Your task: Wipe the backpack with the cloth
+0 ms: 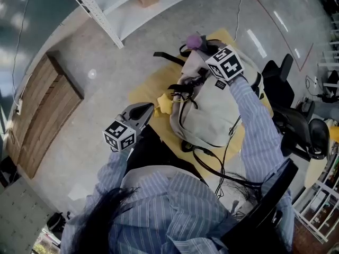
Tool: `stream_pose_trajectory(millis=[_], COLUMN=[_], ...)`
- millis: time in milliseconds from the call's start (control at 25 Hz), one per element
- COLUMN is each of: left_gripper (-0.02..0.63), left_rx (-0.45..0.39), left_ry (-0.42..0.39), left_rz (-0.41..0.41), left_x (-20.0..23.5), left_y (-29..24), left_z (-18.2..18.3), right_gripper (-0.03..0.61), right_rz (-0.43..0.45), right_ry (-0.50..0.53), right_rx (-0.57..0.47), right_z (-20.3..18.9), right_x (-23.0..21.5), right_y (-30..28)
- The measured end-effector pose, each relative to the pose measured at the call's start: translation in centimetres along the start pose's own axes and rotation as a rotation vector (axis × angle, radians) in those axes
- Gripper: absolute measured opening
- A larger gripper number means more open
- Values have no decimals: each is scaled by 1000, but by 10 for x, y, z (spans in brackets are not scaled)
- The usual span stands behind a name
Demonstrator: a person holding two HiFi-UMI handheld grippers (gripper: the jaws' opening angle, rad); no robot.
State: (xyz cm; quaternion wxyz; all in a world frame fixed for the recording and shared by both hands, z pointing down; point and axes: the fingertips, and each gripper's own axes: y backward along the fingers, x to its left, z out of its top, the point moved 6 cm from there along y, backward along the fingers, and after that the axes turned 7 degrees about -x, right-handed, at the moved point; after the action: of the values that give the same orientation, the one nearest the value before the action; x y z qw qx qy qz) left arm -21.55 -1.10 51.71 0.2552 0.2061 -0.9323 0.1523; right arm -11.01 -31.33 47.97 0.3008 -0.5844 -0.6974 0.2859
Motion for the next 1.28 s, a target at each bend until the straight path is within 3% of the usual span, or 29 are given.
stream_pose_trajectory(millis=[200,480,720,1280], left_gripper=[4,5,5,5], left_rx=[6,-2,-17,-17], left_ry=[-4,-21,-27,-20], left_rz=[-7,-15,5,45], left_x=[-14,-44,-60,-103], left_y=[-1,7,23,65], left_z=[-6,-16,-29,-61], right_gripper=[41,41,41,41], right_rz=[71,119,190,259], right_ry=[-44,-7,-71,-243], right_rx=[-44,-27,-30,-74], right_z=[-5,-26,-48,-108], right_x=[47,116,180,308], right_y=[8,24,38,94])
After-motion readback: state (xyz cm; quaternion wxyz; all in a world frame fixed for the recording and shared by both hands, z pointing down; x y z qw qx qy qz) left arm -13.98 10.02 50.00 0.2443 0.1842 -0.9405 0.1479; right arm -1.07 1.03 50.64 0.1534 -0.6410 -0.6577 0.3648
